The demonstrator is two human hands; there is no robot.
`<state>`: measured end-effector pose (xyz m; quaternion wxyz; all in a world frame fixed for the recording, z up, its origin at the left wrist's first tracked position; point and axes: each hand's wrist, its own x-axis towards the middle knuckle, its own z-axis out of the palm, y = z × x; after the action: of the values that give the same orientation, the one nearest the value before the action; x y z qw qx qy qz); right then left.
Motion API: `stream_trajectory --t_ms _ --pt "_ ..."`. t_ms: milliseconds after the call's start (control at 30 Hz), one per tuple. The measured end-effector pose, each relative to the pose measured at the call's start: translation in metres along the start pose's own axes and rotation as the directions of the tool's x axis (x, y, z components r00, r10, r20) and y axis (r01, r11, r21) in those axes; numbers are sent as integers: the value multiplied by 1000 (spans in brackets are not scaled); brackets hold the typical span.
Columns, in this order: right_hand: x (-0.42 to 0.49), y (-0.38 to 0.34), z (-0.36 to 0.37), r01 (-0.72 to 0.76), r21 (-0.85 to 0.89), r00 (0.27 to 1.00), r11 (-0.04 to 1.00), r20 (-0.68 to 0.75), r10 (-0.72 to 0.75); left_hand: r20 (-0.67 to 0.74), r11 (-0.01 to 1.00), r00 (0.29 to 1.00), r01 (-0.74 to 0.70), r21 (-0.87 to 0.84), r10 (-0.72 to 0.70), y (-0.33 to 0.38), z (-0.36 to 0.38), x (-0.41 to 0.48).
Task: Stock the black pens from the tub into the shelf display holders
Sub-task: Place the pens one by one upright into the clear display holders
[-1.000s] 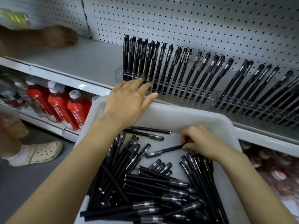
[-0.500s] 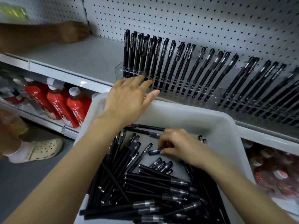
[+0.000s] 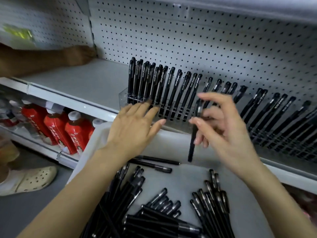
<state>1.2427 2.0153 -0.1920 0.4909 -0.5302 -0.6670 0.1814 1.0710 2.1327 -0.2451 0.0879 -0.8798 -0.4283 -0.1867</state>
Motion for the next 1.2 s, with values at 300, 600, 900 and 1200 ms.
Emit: stream_trajectory --t_ms 300,600,900,1200 --pt "79 8 -13 138 64 919 988 -381 -103 -5 1000 1000 12 13 -12 4 4 4" --pt "85 39 -1 143 -161 938 977 -293 -185 -46 1000 999 10 19 -9 2 7 4" --pt "84 52 4 83 -306 958 948 -237 -160 -63 1000 998 5 27 -3 3 10 5" --pt "88 52 0 78 -441 928 894 -295 -226 -73 1000 997 2 19 0 3 10 5"
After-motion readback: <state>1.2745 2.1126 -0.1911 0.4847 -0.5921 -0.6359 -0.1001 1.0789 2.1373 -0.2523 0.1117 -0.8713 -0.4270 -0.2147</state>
